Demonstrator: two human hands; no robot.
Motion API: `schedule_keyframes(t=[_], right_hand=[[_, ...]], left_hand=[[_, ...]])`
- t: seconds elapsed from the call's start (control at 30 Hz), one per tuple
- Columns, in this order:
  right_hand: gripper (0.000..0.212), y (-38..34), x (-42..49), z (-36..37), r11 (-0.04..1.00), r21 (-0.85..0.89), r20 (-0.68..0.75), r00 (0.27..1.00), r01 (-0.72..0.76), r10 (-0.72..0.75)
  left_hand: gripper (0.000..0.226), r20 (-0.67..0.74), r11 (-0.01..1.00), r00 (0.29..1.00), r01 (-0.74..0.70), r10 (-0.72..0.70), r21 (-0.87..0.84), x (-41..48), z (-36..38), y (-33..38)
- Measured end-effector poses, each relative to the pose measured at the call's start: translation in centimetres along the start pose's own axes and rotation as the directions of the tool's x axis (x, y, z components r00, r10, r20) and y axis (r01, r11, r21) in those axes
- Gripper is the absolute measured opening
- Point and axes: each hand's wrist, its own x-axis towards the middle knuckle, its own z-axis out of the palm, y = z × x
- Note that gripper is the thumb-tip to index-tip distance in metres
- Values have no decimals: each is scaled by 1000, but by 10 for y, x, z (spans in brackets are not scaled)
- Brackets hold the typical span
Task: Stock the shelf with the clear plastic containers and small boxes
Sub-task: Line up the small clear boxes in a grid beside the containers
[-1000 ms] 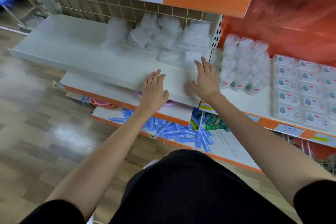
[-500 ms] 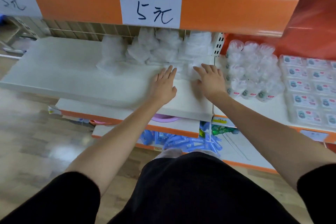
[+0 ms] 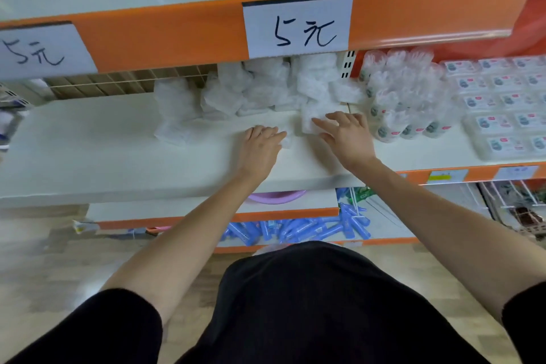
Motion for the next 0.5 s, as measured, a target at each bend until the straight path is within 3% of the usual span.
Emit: schedule_keyframes(t=[0.17,0.23,0.33,0.5], right_hand=[[31,-20,-31,15,993,-91,-103,991,80,-89],[30,-27,-38,22,992,-92,-56,995,81,-87],[49,-33,-42,27,999,-36,36,999,18,-16],[50,-48,-36,14,983,127,173,979,-130,107]], left_hand=[[33,-74,994,993,-100,97,-42,-14,0,-14],[32,-69,992,991,-115,111,-60,-20,1,-20],[32,-39,989,994,-107,104,-102,-29,-1,-28],[43,94,989,993,-56,70,-137,-34,-15,-31]])
